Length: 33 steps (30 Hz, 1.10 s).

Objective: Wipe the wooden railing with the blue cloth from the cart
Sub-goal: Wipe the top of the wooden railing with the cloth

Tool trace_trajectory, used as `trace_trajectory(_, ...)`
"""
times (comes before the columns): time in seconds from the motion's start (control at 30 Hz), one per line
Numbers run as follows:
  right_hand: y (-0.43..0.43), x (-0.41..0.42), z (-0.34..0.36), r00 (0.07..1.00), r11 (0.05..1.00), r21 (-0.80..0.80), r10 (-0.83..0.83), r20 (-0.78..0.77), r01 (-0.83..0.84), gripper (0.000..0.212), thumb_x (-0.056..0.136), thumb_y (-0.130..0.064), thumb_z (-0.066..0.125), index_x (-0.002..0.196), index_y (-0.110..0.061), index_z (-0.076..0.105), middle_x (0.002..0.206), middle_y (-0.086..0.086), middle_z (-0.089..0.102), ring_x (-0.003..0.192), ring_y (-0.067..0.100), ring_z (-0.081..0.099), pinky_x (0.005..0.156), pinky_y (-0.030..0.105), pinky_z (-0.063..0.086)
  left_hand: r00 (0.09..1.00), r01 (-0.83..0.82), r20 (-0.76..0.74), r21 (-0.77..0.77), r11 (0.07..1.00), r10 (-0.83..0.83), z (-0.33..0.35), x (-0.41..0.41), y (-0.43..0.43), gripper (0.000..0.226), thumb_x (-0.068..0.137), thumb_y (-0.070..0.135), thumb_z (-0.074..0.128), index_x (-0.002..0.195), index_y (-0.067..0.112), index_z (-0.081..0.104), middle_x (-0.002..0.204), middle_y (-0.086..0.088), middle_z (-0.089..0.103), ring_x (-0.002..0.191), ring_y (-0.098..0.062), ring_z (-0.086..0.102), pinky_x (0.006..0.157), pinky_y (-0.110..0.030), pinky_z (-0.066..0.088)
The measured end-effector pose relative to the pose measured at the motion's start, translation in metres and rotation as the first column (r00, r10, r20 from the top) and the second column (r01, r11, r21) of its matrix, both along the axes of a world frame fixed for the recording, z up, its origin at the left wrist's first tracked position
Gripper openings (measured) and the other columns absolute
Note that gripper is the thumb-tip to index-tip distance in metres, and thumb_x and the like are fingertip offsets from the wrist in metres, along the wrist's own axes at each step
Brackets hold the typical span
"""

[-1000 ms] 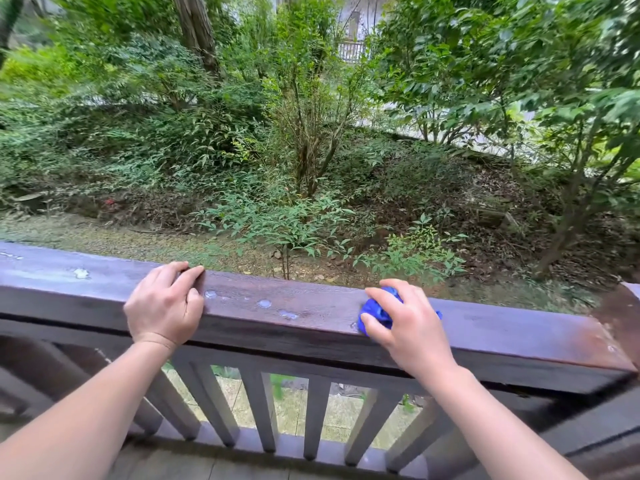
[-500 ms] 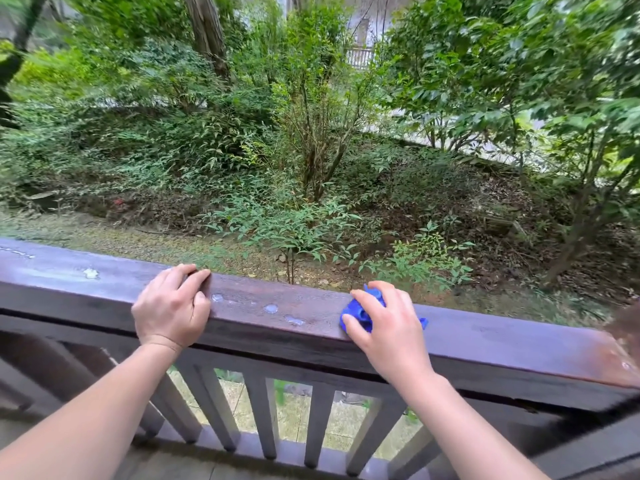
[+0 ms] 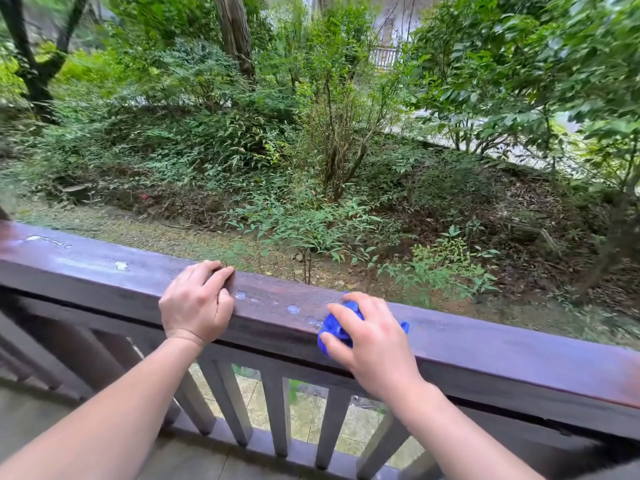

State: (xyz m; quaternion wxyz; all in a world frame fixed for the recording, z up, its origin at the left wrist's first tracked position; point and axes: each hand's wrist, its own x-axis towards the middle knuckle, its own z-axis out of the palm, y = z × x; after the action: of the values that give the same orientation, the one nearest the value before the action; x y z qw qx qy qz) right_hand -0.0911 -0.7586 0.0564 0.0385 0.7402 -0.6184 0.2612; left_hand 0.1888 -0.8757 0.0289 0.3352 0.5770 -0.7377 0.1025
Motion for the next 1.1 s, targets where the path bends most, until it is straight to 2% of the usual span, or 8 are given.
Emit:
trace_trajectory(0.13,-0.028,0.013,0.018,0.991,0.989,0.081,-0.124,0.045,0.12,0.038,0.088,-0.047,0.056,0.114,-0.021,0.064,0.116,0.009,0.057,0.105,0.033,0.05,0.092,0.039,0.045,1.0,-0.002,0.007,0.031,1.0,0.002,0.004,0.0,0.004,0.044,0.081,0.029,0.041,0.108,0.018,0.074,0.113,-0.007,0.071,0.104,-0.032,0.065,0.083,-0.041,0.053)
trace_trajectory(0.33,0.0,0.009,-0.004,0.997,0.998,-0.024,0.057,-0.043,-0.058,0.044,0.083,-0.054,0.056,0.114,-0.025,0.06,0.121,0.009,0.06,0.109,0.03,0.055,0.088,0.038,0.051,1.0,-0.004,0.013,0.038,0.999,0.003,0.003,0.002,0.002,0.043,0.082,0.03,0.041,0.108,0.019,0.074,0.114,-0.006,0.071,0.104,-0.032,0.065,0.082,-0.04,0.053)
trace_trajectory(0.53,-0.027,0.027,0.01,0.986,0.988,0.017,-0.156,0.062,0.156,0.034,0.086,-0.046,0.058,0.107,-0.02,0.066,0.113,0.01,0.06,0.101,0.034,0.053,0.086,0.038,0.047,1.0,-0.008,0.015,0.009,1.0,0.007,0.004,0.0,0.004,0.043,0.081,0.029,0.041,0.106,0.018,0.074,0.113,-0.007,0.071,0.103,-0.033,0.066,0.082,-0.041,0.053)
trace_trajectory(0.63,-0.008,0.035,-0.005,0.998,0.998,-0.029,-0.051,-0.038,0.05,0.044,0.082,-0.057,0.054,0.112,-0.025,0.061,0.125,0.013,0.059,0.108,0.034,0.053,0.088,0.041,0.05,1.0,-0.006,0.015,0.001,1.0,0.006,0.001,0.002,0.003,0.043,0.081,0.03,0.042,0.107,0.018,0.074,0.114,-0.006,0.071,0.103,-0.032,0.066,0.082,-0.04,0.053)
trace_trajectory(0.7,-0.016,0.031,-0.003,0.997,1.0,-0.018,-0.004,-0.082,0.002,0.05,0.078,-0.061,0.055,0.11,-0.024,0.062,0.12,0.012,0.061,0.105,0.033,0.054,0.086,0.04,0.051,1.0,-0.002,0.01,0.001,1.0,0.002,0.001,0.003,0.001,0.042,0.081,0.029,0.042,0.107,0.019,0.074,0.114,-0.006,0.071,0.104,-0.032,0.065,0.081,-0.04,0.053)
trace_trajectory(0.87,-0.055,0.031,0.02,0.978,0.975,0.1,-0.204,0.031,0.2,0.04,0.085,-0.052,0.055,0.111,-0.024,0.064,0.109,0.007,0.056,0.098,0.032,0.05,0.087,0.037,0.044,1.0,0.012,0.027,0.012,1.0,-0.013,0.001,0.002,0.002,0.043,0.082,0.031,0.042,0.108,0.018,0.073,0.114,-0.007,0.071,0.105,-0.032,0.065,0.084,-0.041,0.053)
trace_trajectory(1.0,-0.016,0.049,-0.007,0.998,0.998,-0.048,-0.041,0.056,0.044,0.036,0.081,-0.05,0.058,0.107,-0.026,0.063,0.114,0.008,0.06,0.102,0.03,0.054,0.085,0.036,0.048,0.999,0.013,0.031,0.032,0.999,-0.014,0.0,0.003,0.0,0.042,0.081,0.032,0.044,0.107,0.019,0.073,0.114,-0.006,0.071,0.105,-0.031,0.065,0.083,-0.04,0.051)
trace_trajectory(1.1,-0.019,0.054,-0.009,0.999,0.997,-0.064,0.042,-0.018,-0.043,0.039,0.081,-0.052,0.057,0.106,-0.023,0.063,0.112,0.01,0.062,0.103,0.031,0.055,0.085,0.037,0.05,0.999,0.005,0.041,0.062,0.998,-0.008,0.003,0.004,0.003,0.041,0.082,0.033,0.044,0.107,0.019,0.073,0.113,-0.006,0.07,0.105,-0.031,0.064,0.084,-0.04,0.05)
